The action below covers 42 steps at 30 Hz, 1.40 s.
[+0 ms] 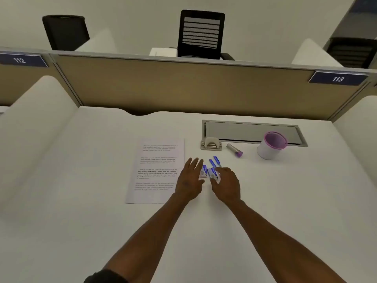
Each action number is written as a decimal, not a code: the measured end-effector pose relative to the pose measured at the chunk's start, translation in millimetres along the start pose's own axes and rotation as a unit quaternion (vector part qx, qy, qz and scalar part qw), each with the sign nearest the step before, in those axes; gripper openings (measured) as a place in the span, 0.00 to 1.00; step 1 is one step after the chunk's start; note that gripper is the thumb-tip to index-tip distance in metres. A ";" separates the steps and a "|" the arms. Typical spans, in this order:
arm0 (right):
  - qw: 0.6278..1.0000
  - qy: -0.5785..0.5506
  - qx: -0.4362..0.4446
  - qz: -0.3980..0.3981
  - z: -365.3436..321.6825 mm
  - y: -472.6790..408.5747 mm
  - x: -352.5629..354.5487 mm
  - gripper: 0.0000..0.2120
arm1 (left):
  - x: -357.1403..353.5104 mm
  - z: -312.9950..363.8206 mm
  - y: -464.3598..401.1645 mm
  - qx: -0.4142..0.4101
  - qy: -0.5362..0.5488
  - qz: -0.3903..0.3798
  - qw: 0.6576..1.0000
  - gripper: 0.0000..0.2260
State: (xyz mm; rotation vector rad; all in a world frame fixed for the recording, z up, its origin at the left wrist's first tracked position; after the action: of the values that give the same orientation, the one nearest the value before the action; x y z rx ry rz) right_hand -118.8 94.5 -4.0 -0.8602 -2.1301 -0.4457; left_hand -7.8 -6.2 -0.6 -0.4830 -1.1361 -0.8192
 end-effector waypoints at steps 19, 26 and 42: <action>0.994 -0.105 -0.026 0.008 2.1 -18.3 -10.8 0.21 | -15.4 6.9 -23.1 0.030 0.059 0.009 0.998 0.30; 0.952 -0.268 -0.080 0.120 48.0 9.1 38.9 0.23 | -9.9 65.6 -30.6 -0.048 0.148 -0.012 0.988 0.27; 0.789 -0.502 -0.264 0.236 178.7 1.0 153.5 0.12 | -64.5 246.2 -72.0 -0.061 0.214 -0.070 0.972 0.27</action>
State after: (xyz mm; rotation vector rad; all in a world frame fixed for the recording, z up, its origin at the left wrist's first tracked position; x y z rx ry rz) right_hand -285.3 261.1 1.3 -2.3026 -2.5653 -0.3412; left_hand -223.4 144.6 25.5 -0.3083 -0.7280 -1.0625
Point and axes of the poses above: each hand's wrist, its own y-axis away from the middle knuckle, its own x-axis out of the back of the hand, z = x × y, the point moved 1 cm from there along -y, towards the middle knuckle, and after that the axes turned 7 degrees about -y, right-handed, at the moved point
